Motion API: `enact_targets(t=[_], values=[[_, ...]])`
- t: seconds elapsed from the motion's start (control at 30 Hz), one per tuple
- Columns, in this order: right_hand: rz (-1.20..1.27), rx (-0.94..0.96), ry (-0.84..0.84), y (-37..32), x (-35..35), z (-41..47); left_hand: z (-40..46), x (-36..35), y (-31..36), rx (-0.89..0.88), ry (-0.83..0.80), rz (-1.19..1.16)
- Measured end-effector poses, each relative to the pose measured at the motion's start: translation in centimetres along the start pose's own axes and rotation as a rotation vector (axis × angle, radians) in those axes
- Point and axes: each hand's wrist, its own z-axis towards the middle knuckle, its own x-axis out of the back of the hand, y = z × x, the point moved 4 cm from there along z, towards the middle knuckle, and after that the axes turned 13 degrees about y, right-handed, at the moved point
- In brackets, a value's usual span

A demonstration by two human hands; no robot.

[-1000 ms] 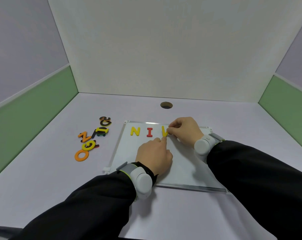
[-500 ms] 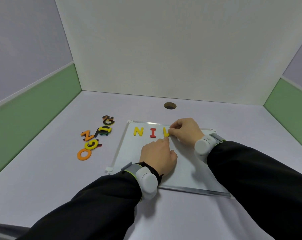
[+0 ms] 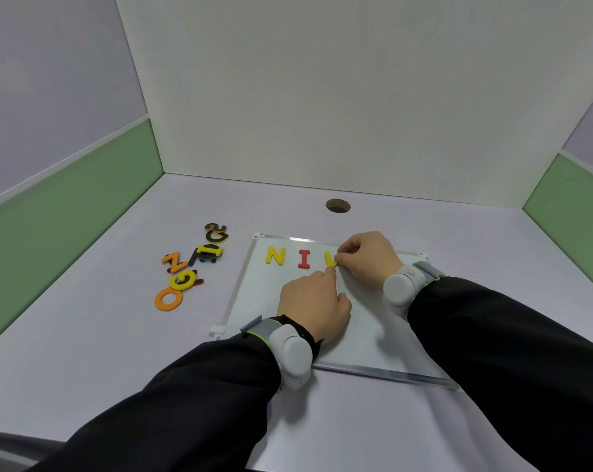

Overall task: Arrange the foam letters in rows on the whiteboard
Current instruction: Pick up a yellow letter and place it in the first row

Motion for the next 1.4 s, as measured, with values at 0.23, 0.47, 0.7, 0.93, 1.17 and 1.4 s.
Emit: enact_targets(t=[0.23, 0.47, 0.7, 0.93, 1.17, 1.4], values=[[0.003, 0.01, -0.009, -0.1, 0.1, 0.1, -0.1, 0.0, 0.1, -0.008, -0.002, -0.009], [0.015, -0.009, 0.024, 0.2, 0.2, -0.1, -0.2, -0.1, 0.1, -0.015, -0.003, -0.017], [0.015, -0.02, 0.007, 0.0, 0.2, -0.1, -0.1, 0.1, -0.2, 0.0, -0.006, -0.057], [0.056, -0.058, 0.011, 0.2, 0.4, -0.2, 0.2, 0.1, -0.4, 0.06, -0.026, -0.087], [0.224, -0.262, 0.01, 0.8, 0.8, 0.0, 0.3, 0.0, -0.4, 0.059, -0.048, -0.061], [0.228, -0.288, -0.001, 0.7, 1.0, -0.1, 0.2, 0.0, -0.4, 0.059, -0.063, -0.06]])
